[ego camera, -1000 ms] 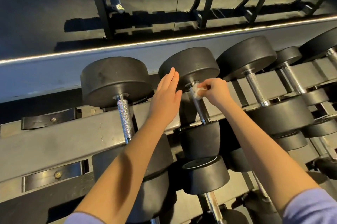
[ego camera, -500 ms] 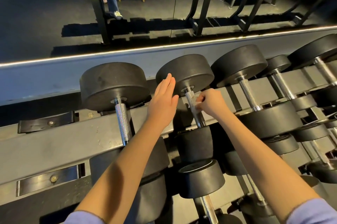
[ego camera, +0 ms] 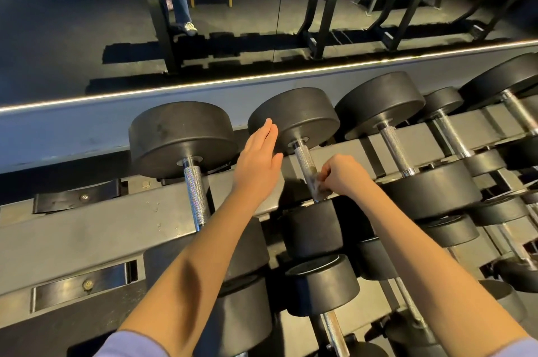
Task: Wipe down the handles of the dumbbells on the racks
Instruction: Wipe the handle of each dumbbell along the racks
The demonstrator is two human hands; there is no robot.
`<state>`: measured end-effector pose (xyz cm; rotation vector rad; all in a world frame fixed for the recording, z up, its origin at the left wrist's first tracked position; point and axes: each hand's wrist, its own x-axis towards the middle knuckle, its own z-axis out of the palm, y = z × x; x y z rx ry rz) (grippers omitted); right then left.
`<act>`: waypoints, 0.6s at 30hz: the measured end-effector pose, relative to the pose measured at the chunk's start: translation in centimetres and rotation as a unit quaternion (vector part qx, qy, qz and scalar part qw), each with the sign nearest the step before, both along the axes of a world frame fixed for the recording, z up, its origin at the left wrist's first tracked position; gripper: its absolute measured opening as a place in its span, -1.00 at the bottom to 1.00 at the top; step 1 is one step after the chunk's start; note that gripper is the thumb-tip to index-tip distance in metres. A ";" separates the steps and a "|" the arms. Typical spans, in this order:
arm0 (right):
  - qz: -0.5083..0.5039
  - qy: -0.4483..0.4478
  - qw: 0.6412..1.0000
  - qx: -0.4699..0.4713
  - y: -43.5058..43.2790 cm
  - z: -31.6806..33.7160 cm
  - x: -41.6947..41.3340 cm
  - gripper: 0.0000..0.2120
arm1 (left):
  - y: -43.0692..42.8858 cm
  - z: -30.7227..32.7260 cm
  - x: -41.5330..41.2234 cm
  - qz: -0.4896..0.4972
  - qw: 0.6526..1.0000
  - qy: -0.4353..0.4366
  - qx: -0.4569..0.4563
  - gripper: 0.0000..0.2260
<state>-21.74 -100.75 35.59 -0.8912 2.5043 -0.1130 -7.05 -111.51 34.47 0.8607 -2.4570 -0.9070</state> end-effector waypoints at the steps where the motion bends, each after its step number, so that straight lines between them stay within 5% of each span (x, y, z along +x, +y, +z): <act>1: -0.002 0.003 0.999 -0.037 0.5 -0.1 0.2 -0.93 | 0.1 0.1 0.1 0.014 1.000 0.024 -0.007 -0.57; 5: -0.031 -0.021 0.965 -0.260 2.0 0.5 1.0 -0.92 | 1.2 0.3 0.4 -0.033 0.997 0.062 -0.017 -0.77; 8: -0.071 -0.070 0.936 -0.337 2.5 0.9 1.7 -0.90 | 2.5 0.7 -0.4 -0.078 0.986 0.033 0.141 -0.71; 15: -0.024 -0.171 0.921 -0.350 3.4 1.5 1.7 -0.84 | 3.7 0.4 -2.4 -0.026 0.962 0.086 0.257 -0.76; 18: -0.019 -0.120 0.939 -0.322 4.4 1.6 1.6 -0.79 | 3.4 -0.2 -2.8 0.057 0.955 0.105 0.271 -0.89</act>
